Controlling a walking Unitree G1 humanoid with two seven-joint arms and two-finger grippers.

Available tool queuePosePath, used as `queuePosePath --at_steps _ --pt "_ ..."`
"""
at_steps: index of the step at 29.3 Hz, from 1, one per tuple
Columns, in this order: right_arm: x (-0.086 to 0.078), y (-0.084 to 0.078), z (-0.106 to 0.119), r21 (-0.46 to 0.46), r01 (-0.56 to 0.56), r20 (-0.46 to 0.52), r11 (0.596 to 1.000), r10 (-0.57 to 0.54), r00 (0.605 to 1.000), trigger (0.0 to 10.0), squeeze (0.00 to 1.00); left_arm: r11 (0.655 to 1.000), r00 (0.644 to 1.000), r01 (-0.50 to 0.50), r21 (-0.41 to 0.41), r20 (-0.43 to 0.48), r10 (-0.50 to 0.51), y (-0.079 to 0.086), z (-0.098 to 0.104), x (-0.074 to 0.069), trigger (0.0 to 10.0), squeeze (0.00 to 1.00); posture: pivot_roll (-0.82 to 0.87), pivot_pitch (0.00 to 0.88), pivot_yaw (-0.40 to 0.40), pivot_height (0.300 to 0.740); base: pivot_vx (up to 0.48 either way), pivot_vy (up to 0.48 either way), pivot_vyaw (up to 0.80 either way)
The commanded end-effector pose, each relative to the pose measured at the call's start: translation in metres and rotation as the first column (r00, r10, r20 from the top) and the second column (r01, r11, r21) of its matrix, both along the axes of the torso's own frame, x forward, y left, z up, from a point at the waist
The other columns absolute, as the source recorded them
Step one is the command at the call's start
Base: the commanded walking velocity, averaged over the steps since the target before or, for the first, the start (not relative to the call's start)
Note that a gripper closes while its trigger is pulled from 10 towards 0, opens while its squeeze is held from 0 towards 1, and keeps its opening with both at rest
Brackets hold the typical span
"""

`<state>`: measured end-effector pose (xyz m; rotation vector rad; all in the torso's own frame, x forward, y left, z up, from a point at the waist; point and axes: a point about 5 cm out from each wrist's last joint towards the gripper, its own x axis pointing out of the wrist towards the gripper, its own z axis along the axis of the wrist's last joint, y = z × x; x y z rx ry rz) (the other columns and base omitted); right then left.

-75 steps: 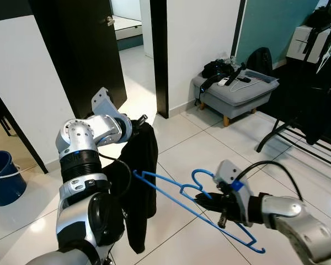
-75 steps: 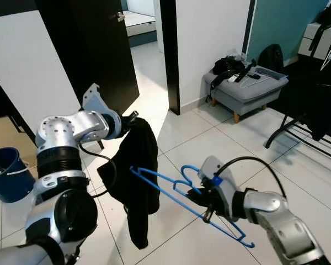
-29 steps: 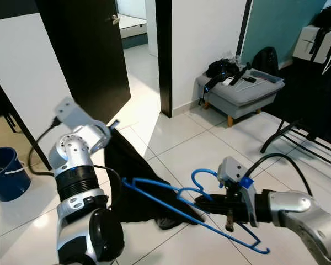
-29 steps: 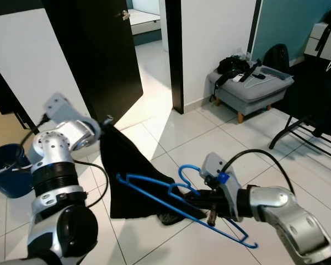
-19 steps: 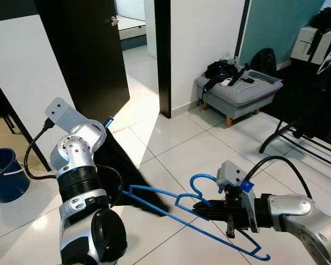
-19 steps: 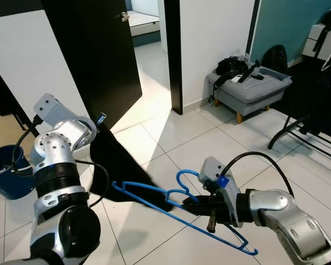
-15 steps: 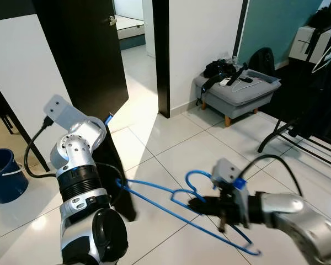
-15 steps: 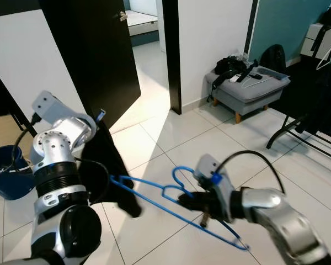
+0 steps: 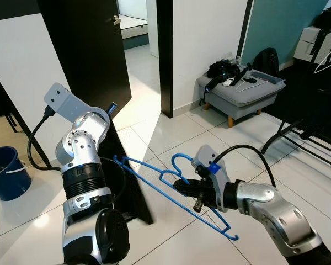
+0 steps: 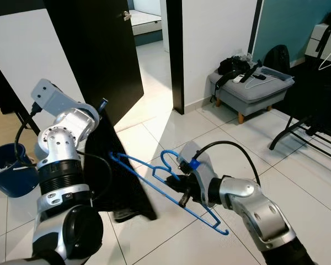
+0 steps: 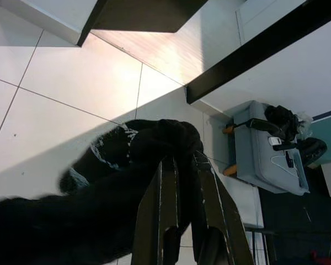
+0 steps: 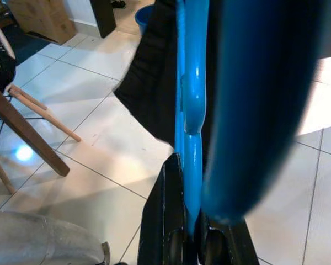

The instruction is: Hang hanger

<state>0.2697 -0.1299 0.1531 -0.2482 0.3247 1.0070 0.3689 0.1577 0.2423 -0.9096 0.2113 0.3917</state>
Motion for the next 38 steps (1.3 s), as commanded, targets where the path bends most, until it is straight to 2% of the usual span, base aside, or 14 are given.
queuePosePath --at_steps 1,12,18,19,21,22,27,34,38 --pt "0.001 0.004 -0.001 0.004 -0.001 -0.001 1.000 0.001 1.000 10.0 0.00 0.990 0.994 0.106 -0.091 -0.015 -0.108 -0.047 -0.015 -0.005 10.0 0.00 -0.06 0.000 0.093 0.736 0.000 0.000 0.00" --pt "-0.012 0.010 -0.002 0.030 -0.112 -0.056 0.993 0.113 0.992 10.0 0.00 0.988 0.990 0.136 -0.069 -0.020 -0.137 -0.054 -0.025 -0.005 10.0 0.00 -0.07 0.000 0.093 0.736 0.000 0.000 0.00" --pt "0.002 0.015 -0.001 0.036 -0.031 -0.014 0.999 0.032 0.999 10.0 0.00 0.979 0.983 0.183 -0.086 -0.006 -0.184 -0.069 -0.020 -0.006 10.0 0.00 -0.07 0.000 0.095 0.736 0.000 0.000 0.00" --pt "0.010 0.022 -0.001 0.045 0.002 0.010 0.999 -0.002 1.000 10.0 0.00 0.975 0.979 0.204 -0.091 -0.001 -0.205 -0.076 -0.020 -0.007 10.0 0.00 -0.07 0.000 0.096 0.736 0.000 0.000 0.00" --pt "0.010 0.022 -0.001 0.045 0.002 0.010 0.999 -0.002 1.000 10.0 0.00 0.975 0.979 0.204 -0.091 -0.001 -0.205 -0.076 -0.020 -0.007 10.0 0.00 -0.07 0.000 0.096 0.736 0.000 0.000 0.00" --pt "0.018 0.029 -0.001 0.058 0.029 0.025 0.998 -0.030 0.999 10.0 0.00 0.972 0.977 0.214 -0.095 0.000 -0.215 -0.079 -0.020 -0.008 10.0 0.00 -0.07 0.000 0.097 0.736 0.000 0.000 0.00" --pt "0.028 0.040 0.000 0.085 0.047 0.032 0.995 -0.050 0.998 10.0 0.00 0.971 0.975 0.219 -0.098 -0.003 -0.220 -0.081 -0.022 -0.008 10.0 0.00 -0.06 0.000 0.095 0.736 0.000 0.000 0.00" --pt "0.029 0.059 0.005 0.118 -0.010 0.032 0.993 0.006 0.999 10.0 0.00 0.972 0.977 0.214 -0.096 -0.004 -0.215 -0.079 -0.023 -0.007 10.0 0.00 -0.06 0.000 0.091 0.736 0.000 0.000 0.00" --pt "0.032 0.062 0.005 0.123 0.012 0.032 0.992 -0.016 0.999 10.0 0.00 0.976 0.979 0.204 -0.078 -0.004 -0.205 -0.077 -0.024 -0.007 10.0 0.00 -0.06 0.000 0.091 0.736 0.000 0.000 0.00"
